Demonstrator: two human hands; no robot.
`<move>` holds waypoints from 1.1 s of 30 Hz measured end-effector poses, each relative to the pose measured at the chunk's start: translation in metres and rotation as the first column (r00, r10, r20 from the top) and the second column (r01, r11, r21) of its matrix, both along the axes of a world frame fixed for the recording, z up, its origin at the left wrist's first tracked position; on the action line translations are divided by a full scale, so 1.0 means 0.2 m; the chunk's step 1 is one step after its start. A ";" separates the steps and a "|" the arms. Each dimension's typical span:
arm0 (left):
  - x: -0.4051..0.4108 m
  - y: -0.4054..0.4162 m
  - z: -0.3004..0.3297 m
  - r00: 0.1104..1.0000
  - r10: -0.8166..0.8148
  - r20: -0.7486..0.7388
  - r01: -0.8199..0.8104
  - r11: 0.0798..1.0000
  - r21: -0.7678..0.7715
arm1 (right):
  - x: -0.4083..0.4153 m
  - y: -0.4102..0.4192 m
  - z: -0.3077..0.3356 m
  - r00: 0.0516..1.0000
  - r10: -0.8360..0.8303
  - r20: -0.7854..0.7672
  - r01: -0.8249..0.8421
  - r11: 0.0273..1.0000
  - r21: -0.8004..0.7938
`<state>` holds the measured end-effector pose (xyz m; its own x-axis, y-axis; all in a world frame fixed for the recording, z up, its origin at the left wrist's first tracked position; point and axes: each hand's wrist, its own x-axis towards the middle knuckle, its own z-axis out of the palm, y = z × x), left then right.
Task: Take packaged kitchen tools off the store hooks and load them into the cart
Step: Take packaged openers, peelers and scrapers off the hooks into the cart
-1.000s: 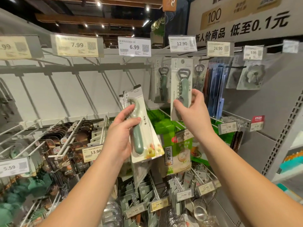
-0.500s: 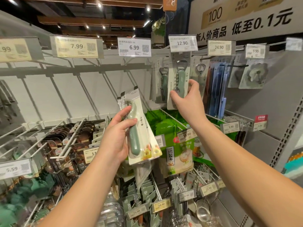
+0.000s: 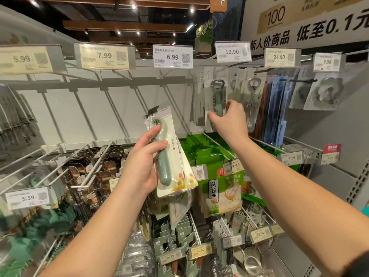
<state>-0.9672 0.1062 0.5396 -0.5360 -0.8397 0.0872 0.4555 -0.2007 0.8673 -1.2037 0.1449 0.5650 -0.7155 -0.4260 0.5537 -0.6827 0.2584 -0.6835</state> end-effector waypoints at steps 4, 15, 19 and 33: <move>-0.01 0.00 0.00 1.000 0.007 0.010 -0.007 1.000 -0.009 | -0.02 -0.06 0.01 1.000 -0.006 0.006 0.006 1.000 0.011; -0.01 0.02 0.01 1.000 0.002 -0.008 -0.002 1.000 -0.002 | -0.07 -0.16 0.00 0.999 -0.014 0.041 0.014 1.000 0.022; 0.00 0.04 0.02 1.000 0.015 -0.010 -0.015 1.000 0.002 | -0.05 -0.11 0.00 0.999 -0.005 0.053 0.002 0.999 0.047; 0.01 0.07 -0.04 0.997 -0.045 -0.067 0.044 0.999 -0.026 | 0.63 0.28 -0.29 0.738 0.550 0.390 -0.610 0.792 0.037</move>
